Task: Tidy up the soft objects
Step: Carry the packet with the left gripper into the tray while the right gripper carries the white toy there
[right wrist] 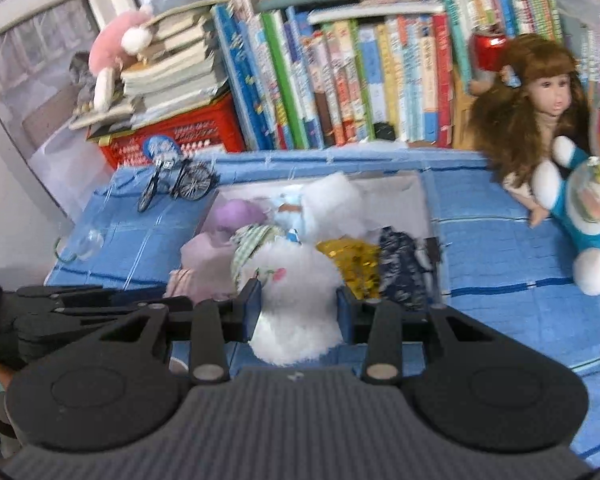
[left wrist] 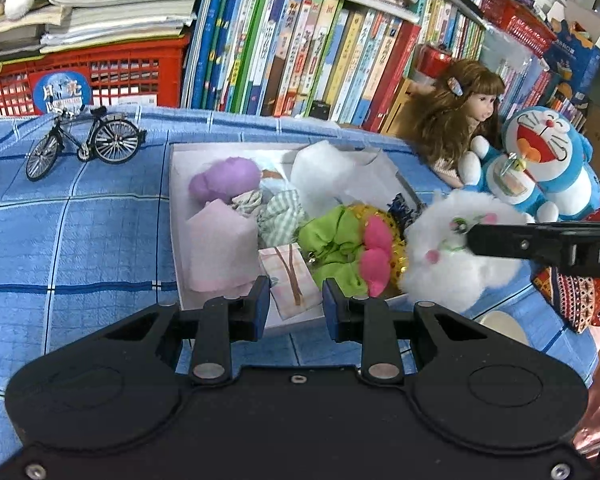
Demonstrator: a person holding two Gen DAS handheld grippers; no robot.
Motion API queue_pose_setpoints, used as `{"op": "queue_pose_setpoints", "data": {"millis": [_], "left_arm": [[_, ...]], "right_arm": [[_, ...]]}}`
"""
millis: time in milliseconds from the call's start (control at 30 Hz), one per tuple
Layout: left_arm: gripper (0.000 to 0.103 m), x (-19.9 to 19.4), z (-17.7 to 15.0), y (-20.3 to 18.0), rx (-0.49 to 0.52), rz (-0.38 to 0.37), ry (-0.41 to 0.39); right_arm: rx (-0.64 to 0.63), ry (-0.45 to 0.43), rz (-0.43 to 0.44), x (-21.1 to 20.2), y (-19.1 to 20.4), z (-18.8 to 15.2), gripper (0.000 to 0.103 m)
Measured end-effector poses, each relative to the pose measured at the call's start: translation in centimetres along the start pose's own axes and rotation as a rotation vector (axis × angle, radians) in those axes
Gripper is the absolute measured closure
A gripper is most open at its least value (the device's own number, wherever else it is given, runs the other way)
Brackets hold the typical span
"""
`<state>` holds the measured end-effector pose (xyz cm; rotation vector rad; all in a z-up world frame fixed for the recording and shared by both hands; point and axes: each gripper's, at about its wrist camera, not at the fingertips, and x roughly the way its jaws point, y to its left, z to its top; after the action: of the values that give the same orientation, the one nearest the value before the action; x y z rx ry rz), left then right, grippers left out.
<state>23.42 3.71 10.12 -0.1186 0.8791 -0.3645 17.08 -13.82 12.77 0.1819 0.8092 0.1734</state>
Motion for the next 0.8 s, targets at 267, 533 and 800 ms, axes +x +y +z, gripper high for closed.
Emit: {"op": "queue_pose_setpoints", "data": {"millis": [267,533,800], "left_arm": [[0.076,2.8,0.1,2.4,-0.018,0.007,0.038],[0.077,5.5,-0.1,3.4,-0.011,0.003,0.064],[0.078,8.0,0.0,3.6,0.004,0.023,0.067]], "right_arm": [[-0.033,0.092,-0.015,4.4,2.0,0.7,0.060],[-0.056,0.152,-0.058,8.9,3.4,0.7,0.060],[-0.068,0.128,-0.110,11.2,3.8,1.5,0.061]]}}
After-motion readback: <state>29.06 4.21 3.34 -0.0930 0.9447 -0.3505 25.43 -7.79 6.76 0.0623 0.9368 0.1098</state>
